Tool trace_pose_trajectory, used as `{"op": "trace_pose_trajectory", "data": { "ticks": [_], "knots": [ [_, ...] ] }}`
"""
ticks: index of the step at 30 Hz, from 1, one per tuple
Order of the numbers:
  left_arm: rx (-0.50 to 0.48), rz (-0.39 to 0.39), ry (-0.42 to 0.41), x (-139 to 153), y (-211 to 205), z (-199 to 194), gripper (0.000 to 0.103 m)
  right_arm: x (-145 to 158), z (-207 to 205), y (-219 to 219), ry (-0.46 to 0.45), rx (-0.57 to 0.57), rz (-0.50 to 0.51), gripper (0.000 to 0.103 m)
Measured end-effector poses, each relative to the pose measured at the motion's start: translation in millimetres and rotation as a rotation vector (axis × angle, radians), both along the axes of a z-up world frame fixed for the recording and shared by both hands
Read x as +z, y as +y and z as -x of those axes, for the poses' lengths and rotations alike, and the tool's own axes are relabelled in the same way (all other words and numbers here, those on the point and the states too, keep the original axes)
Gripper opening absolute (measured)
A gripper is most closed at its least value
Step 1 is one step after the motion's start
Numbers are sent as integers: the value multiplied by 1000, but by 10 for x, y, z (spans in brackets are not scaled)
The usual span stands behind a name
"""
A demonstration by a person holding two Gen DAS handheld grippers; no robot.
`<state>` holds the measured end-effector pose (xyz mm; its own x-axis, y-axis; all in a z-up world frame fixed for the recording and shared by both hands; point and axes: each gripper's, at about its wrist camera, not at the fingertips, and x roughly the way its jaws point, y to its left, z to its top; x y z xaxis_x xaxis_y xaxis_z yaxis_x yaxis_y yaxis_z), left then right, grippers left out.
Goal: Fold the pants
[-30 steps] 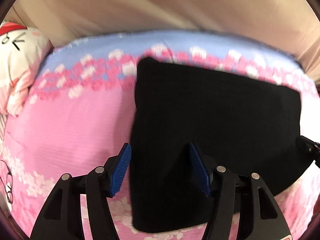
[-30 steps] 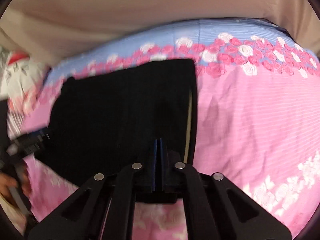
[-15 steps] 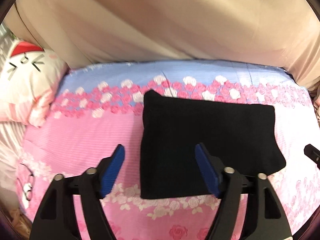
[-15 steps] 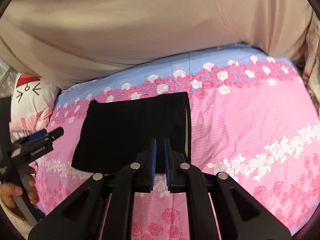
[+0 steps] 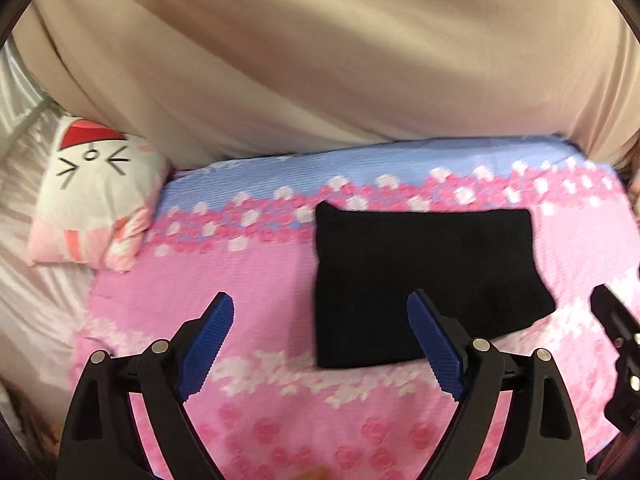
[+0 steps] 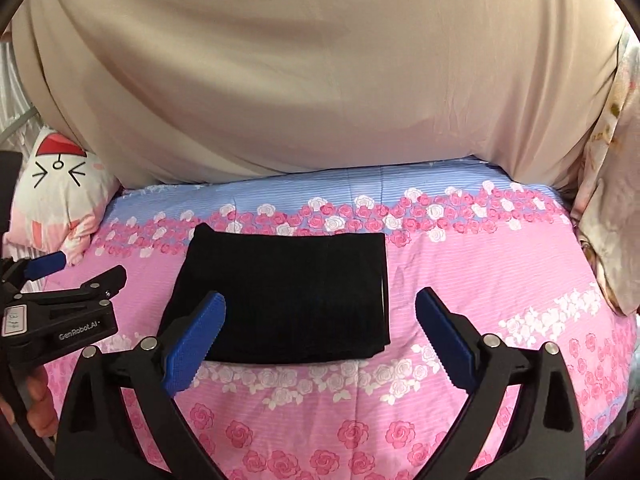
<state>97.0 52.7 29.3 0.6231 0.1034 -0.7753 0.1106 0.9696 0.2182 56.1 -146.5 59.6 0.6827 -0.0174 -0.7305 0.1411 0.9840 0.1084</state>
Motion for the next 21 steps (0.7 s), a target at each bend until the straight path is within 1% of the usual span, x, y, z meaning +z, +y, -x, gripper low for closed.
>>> {"op": "trace_pose_trajectory", "data": {
  "ticks": [1,4,6,9,17,19,21],
  "knots": [
    [-8,11,2,2,11,25,86,-7,25,19,5,-7,2,94],
    [-32,106,43,-6,98,88,86,-31,75,50,21,-35,15,94],
    [-40,146,68,-24,130,116,86,-40,125,70,26,-68,19,94],
    [-54,145,75,-49,137,182,86,-61,193,92,36,-106,12,94],
    [-112,148,80,-81,50,371,86,-66,247,133,45,-127,8,95],
    [-119,139,77,-75,35,397,86,-64,256,120,46,-127,3,95],
    [-123,147,81,-76,35,422,86,-71,258,106,53,-127,3,95]
  ]
}}
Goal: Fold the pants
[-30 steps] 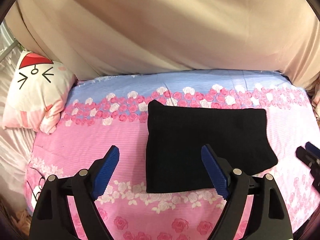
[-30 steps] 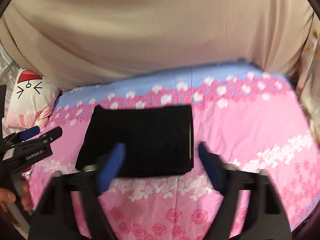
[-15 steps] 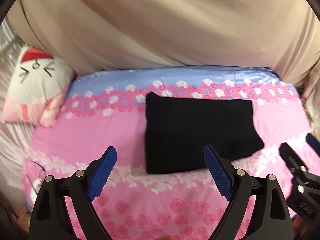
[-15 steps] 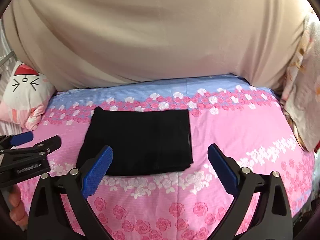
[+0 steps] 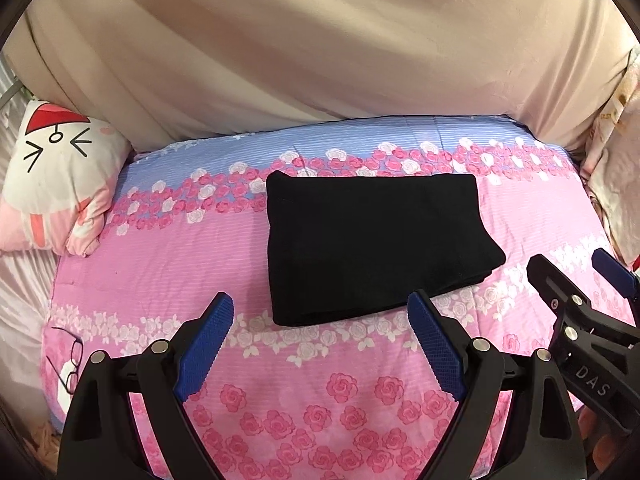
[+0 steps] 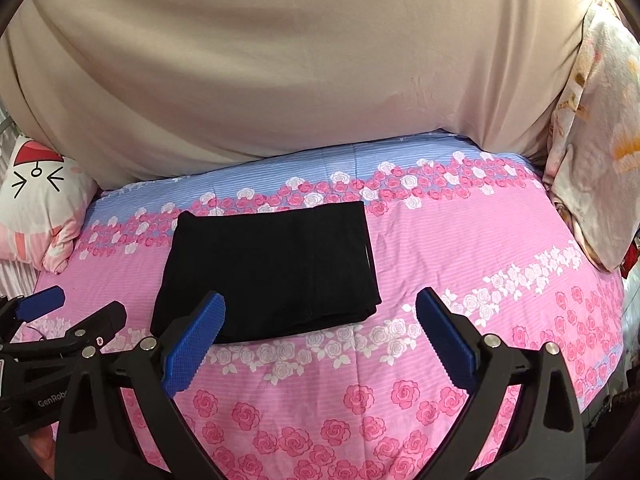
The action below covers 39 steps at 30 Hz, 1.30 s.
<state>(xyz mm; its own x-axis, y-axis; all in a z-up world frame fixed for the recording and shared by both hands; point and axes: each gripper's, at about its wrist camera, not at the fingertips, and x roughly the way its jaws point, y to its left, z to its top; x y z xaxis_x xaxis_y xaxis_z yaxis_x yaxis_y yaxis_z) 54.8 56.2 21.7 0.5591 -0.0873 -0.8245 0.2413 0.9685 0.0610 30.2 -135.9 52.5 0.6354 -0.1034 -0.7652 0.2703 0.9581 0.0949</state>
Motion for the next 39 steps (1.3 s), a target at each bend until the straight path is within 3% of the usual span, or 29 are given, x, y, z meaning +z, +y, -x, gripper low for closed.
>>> {"op": "trace_pose_trajectory", "data": {
  "ticks": [39],
  "knots": [
    [2,-6,15,-25,28,108,86,-8,64,38,10,23,2,95]
  ]
}}
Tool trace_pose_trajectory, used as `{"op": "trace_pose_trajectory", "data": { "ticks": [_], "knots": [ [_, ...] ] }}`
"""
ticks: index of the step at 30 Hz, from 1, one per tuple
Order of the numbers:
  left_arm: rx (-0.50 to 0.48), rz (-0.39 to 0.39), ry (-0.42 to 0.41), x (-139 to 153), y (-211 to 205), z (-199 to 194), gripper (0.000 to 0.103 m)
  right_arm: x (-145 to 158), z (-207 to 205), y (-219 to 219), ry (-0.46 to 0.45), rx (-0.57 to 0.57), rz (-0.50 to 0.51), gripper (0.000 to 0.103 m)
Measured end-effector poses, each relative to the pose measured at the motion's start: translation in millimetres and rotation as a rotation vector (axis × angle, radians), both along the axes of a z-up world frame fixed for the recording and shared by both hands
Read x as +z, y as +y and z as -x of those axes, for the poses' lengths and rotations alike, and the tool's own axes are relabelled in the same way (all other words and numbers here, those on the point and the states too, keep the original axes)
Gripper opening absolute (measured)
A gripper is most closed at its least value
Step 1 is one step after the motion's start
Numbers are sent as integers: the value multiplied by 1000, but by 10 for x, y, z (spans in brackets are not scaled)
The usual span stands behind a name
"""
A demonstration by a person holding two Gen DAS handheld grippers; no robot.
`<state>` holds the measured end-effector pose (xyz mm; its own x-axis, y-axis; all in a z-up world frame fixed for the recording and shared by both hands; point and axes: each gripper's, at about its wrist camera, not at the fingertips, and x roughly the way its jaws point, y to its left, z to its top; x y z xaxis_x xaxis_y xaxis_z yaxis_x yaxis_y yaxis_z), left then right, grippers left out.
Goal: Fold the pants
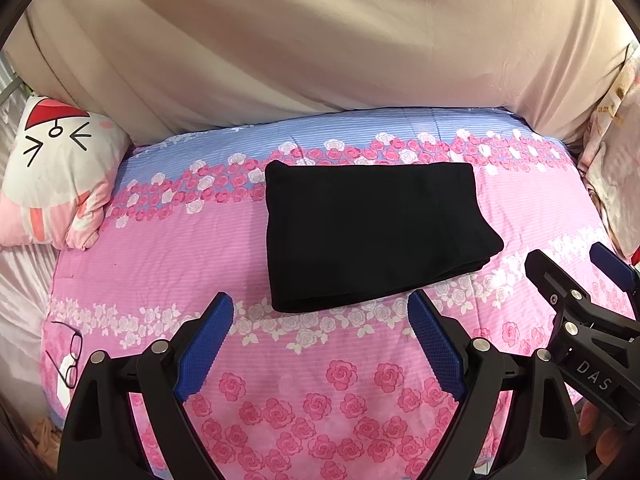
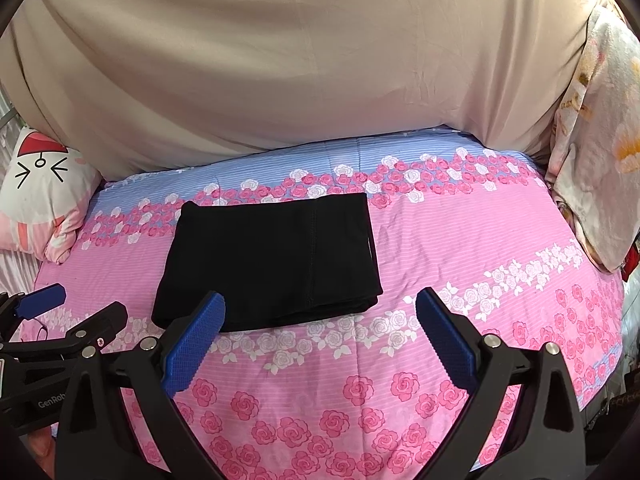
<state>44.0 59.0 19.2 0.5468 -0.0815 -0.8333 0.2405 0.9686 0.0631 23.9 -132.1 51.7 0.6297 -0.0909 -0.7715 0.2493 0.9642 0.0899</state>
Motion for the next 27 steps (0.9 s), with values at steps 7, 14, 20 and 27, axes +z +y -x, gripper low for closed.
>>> {"op": "trace_pose_trajectory", "data": {
  "ticks": [7,14,20,27],
  "knots": [
    [-3,-1,-1,-2,7,-3,86,2,-22,21,4,2,1,95],
    [3,-12,-22,10,9,-12,86,-5,-35,24,6,3,0,95],
    [12,-31,-68,39,19,-13,86,-31,-56,18,8,2,-6,95],
    [-10,-8,-24,13,9,-49,86,-38,-59,21,9,0,-5,95]
  ]
}}
